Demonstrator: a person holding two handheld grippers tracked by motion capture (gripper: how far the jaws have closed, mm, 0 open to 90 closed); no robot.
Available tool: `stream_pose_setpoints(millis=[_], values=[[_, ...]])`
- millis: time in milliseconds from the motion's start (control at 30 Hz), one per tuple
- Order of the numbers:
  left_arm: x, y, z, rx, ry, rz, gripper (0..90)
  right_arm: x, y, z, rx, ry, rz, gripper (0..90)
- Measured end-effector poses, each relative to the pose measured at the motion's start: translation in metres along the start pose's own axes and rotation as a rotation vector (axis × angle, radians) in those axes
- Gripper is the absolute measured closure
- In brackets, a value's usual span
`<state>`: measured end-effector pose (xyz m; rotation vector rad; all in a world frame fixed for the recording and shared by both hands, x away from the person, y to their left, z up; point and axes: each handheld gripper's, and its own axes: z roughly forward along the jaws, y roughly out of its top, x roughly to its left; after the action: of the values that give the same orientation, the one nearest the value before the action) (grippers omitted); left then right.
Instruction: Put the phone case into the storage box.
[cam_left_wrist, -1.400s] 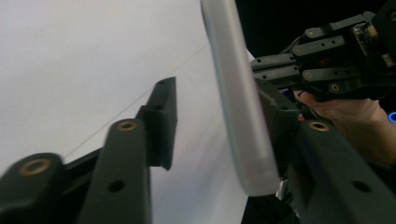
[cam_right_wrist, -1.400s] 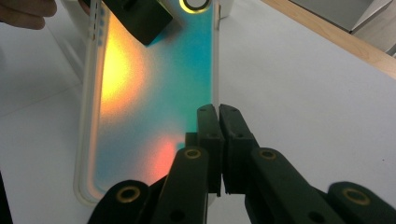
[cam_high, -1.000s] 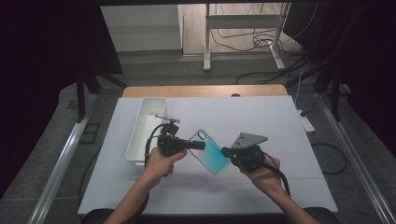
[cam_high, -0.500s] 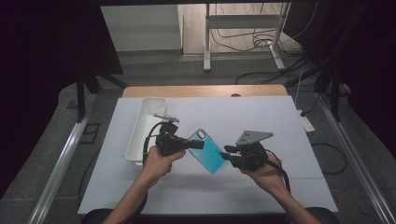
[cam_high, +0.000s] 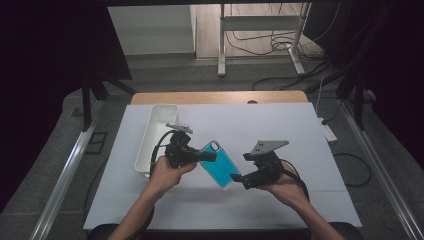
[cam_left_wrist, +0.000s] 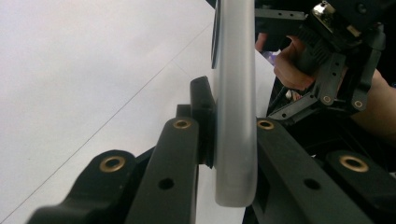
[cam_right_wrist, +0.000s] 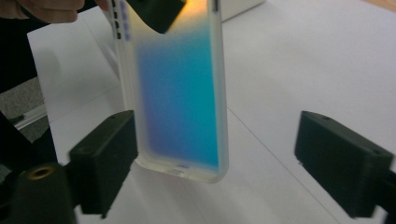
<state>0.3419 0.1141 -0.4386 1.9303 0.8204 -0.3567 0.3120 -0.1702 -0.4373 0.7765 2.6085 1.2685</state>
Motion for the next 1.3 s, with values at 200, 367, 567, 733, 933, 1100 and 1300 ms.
stream_pose_setpoints(millis=[200,367,567,733,933,1100,1300], values=[[-0.002,0.001,0.0,0.0,-0.007,0.015,85.5,-0.003,-0.004,0.005,0.016,0.028,0.014,1.4],[-0.003,0.001,0.001,0.011,-0.013,0.04,85.5,-0.004,-0.005,0.009,0.016,0.074,0.014,0.0],[-0.007,0.002,0.003,0.019,-0.021,0.071,85.5,-0.004,-0.006,0.013,0.039,0.11,0.026,0.0],[-0.01,0.003,0.005,0.029,-0.026,0.082,85.5,0.0,-0.004,0.017,0.078,0.107,0.056,1.0],[-0.013,0.004,0.008,0.039,-0.04,0.101,85.5,0.005,-0.001,0.019,0.105,0.127,0.047,7.4],[-0.016,0.005,0.01,0.042,-0.052,0.115,85.5,0.005,0.0,0.016,0.099,0.145,0.049,25.1],[-0.019,0.006,0.012,0.044,-0.069,0.132,85.5,0.005,0.002,0.015,0.102,0.207,0.082,34.4]])
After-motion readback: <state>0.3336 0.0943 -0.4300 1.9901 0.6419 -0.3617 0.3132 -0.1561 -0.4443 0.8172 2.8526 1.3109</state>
